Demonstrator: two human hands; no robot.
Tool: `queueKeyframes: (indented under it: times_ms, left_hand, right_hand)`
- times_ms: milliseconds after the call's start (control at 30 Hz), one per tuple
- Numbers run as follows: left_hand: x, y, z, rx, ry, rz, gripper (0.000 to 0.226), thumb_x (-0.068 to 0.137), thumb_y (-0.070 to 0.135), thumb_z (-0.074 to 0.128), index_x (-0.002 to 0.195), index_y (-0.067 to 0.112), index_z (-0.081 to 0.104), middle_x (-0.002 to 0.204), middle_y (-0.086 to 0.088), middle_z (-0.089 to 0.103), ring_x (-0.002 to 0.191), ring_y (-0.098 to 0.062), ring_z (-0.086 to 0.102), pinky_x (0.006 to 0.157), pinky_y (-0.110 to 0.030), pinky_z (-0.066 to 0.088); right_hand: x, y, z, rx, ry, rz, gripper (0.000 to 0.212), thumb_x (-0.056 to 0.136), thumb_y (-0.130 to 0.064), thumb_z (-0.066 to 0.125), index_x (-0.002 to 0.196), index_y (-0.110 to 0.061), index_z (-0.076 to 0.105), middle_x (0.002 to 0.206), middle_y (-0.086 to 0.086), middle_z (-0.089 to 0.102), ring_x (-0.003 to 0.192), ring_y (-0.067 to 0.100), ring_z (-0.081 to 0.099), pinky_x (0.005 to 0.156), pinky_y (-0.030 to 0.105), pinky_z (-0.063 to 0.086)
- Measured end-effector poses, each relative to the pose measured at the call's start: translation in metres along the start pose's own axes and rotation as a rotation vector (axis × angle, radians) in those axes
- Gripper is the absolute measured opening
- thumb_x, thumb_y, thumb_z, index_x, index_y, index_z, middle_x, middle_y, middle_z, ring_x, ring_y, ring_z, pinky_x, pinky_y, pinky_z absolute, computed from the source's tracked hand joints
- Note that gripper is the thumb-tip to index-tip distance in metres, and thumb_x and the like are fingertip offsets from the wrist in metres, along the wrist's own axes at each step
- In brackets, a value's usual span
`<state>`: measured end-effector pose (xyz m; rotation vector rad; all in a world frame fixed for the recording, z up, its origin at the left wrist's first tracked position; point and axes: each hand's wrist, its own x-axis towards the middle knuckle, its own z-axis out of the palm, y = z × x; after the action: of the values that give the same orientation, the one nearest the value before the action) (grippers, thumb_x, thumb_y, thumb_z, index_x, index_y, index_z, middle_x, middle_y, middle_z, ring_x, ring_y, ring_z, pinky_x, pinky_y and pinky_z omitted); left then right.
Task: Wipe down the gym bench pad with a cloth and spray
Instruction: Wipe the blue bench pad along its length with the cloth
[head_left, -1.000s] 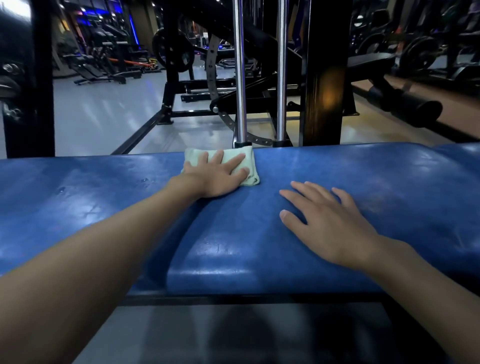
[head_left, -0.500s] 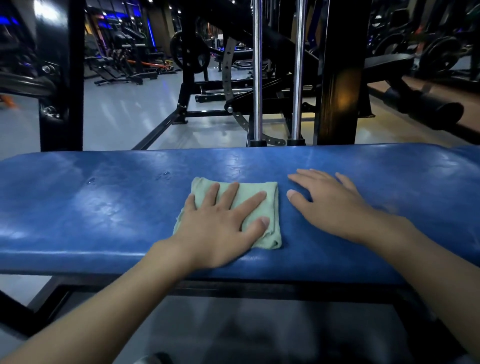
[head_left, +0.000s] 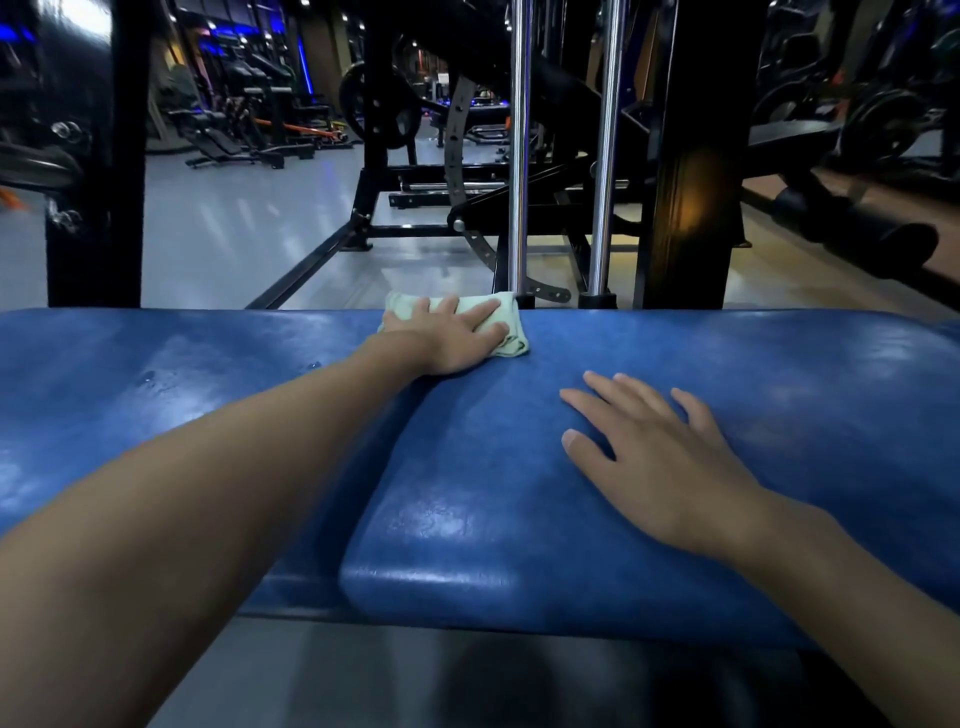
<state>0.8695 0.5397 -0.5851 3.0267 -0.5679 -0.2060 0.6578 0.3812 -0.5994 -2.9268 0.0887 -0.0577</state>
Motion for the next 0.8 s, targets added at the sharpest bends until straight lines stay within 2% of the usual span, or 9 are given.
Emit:
queueKeyframes:
  times_ms: [133, 367, 500, 633, 700, 800]
  left_hand:
    - [-0.031, -0.002, 0.007, -0.006, 0.017, 0.04, 0.061, 0.09, 0.074, 0.012, 0.149, 0.061, 0.002, 0.167, 0.005, -0.001, 0.153, -0.028, -0.006, 0.117, -0.062, -0.003]
    - [-0.159, 0.002, 0.03, 0.039, 0.067, 0.154, 0.058, 0.092, 0.073, 0.01, 0.147, 0.062, -0.003, 0.167, 0.008, -0.004, 0.152, -0.022, -0.006, 0.119, -0.058, 0.001]
    - [-0.215, 0.004, 0.038, 0.074, 0.098, 0.152, 0.073, 0.074, 0.078, -0.01, 0.145, 0.063, -0.012, 0.167, 0.009, -0.008, 0.153, -0.024, -0.008, 0.119, -0.057, 0.002]
    - [-0.217, 0.001, 0.038, 0.046, 0.093, 0.15, 0.075, 0.068, 0.079, -0.011, 0.142, 0.066, -0.014, 0.166, 0.01, -0.008, 0.152, -0.022, -0.009, 0.119, -0.057, 0.002]
    - [-0.2, -0.001, 0.034, 0.038, 0.083, 0.15, 0.075, 0.07, 0.081, -0.007, 0.143, 0.066, -0.01, 0.167, 0.01, -0.005, 0.152, -0.021, -0.008, 0.119, -0.058, 0.003]
    - [-0.16, -0.006, 0.027, 0.03, 0.051, 0.141, 0.061, 0.086, 0.08, 0.009, 0.145, 0.066, -0.003, 0.167, 0.01, -0.003, 0.152, -0.021, -0.006, 0.119, -0.059, 0.0]
  right_hand:
    - [0.0, 0.0, 0.001, 0.01, 0.002, 0.002, 0.057, 0.097, -0.056, 0.016, 0.153, -0.043, 0.017, 0.164, -0.018, 0.003, 0.15, 0.004, -0.004, 0.121, 0.047, -0.002]
    - [-0.003, -0.003, -0.004, 0.024, -0.029, 0.015, 0.056, 0.1, -0.055, 0.018, 0.154, -0.042, 0.017, 0.164, -0.018, 0.003, 0.15, 0.004, -0.004, 0.121, 0.046, -0.003]
    - [0.0, -0.005, -0.012, -0.003, -0.094, 0.03, 0.056, 0.101, -0.055, 0.021, 0.154, -0.04, 0.018, 0.165, -0.015, 0.005, 0.15, 0.007, -0.001, 0.121, 0.049, -0.003]
    - [0.011, -0.011, -0.016, 0.061, 0.01, -0.007, 0.052, 0.102, -0.052, 0.026, 0.151, -0.037, 0.03, 0.162, -0.014, 0.02, 0.15, 0.007, 0.01, 0.121, 0.047, -0.002]
    - [0.015, -0.015, -0.01, 0.066, -0.028, -0.025, 0.054, 0.101, -0.054, 0.022, 0.153, -0.039, 0.023, 0.163, -0.016, 0.013, 0.15, 0.005, 0.004, 0.121, 0.047, -0.004]
    - [0.018, -0.012, 0.001, -0.009, -0.064, -0.043, 0.057, 0.1, -0.057, 0.017, 0.155, -0.041, 0.014, 0.164, -0.016, 0.002, 0.15, 0.005, -0.005, 0.121, 0.049, -0.006]
